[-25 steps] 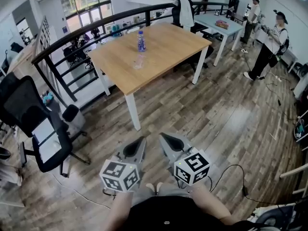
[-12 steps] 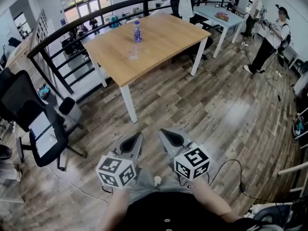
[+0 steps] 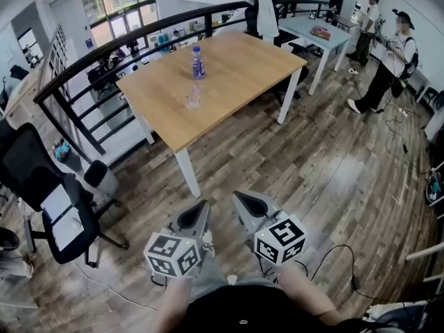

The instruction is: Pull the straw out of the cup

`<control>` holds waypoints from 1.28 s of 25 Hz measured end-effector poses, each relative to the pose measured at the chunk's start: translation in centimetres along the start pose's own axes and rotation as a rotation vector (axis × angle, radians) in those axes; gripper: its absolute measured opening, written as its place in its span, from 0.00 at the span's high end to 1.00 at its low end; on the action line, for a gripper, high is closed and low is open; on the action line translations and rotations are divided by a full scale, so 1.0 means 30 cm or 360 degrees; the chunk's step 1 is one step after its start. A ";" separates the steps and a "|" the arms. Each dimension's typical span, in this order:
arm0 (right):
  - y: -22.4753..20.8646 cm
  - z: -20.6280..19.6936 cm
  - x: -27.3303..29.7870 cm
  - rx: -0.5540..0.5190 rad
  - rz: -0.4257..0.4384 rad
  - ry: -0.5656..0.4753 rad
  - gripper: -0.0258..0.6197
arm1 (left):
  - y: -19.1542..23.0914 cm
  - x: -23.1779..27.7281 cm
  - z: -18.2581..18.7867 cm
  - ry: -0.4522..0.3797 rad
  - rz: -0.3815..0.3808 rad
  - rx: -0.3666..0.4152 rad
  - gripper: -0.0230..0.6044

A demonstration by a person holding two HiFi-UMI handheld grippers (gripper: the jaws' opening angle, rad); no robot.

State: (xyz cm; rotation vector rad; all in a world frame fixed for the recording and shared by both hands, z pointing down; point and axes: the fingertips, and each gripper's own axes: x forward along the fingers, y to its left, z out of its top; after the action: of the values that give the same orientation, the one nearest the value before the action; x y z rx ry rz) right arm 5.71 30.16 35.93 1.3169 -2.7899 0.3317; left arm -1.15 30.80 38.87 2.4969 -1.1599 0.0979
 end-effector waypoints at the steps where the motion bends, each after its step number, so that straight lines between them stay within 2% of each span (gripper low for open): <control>1: -0.023 0.005 0.041 0.0000 -0.0003 0.0002 0.96 | 0.035 0.034 0.021 -0.0001 -0.0011 -0.0001 0.93; 11: -0.245 0.083 0.529 0.0003 -0.0063 0.0049 0.96 | 0.436 0.328 0.266 -0.0002 -0.0092 0.0002 0.93; 17: -0.341 0.135 0.745 -0.0002 -0.0125 0.0024 0.96 | 0.630 0.469 0.341 0.0025 -0.0146 -0.0003 0.93; 25: -0.431 0.128 0.871 0.0048 -0.0225 0.0052 0.96 | 0.766 0.579 0.363 0.0085 -0.0197 -0.0055 0.93; 32: -0.522 0.134 0.965 0.0063 -0.0232 0.0066 0.96 | 0.844 0.673 0.371 0.0136 -0.0208 -0.0072 0.93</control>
State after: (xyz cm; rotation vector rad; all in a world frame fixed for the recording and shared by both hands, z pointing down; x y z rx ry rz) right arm -0.57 -2.32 38.38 1.4934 -2.6480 0.4040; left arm -7.92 -2.69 40.97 2.4953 -0.9524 0.1399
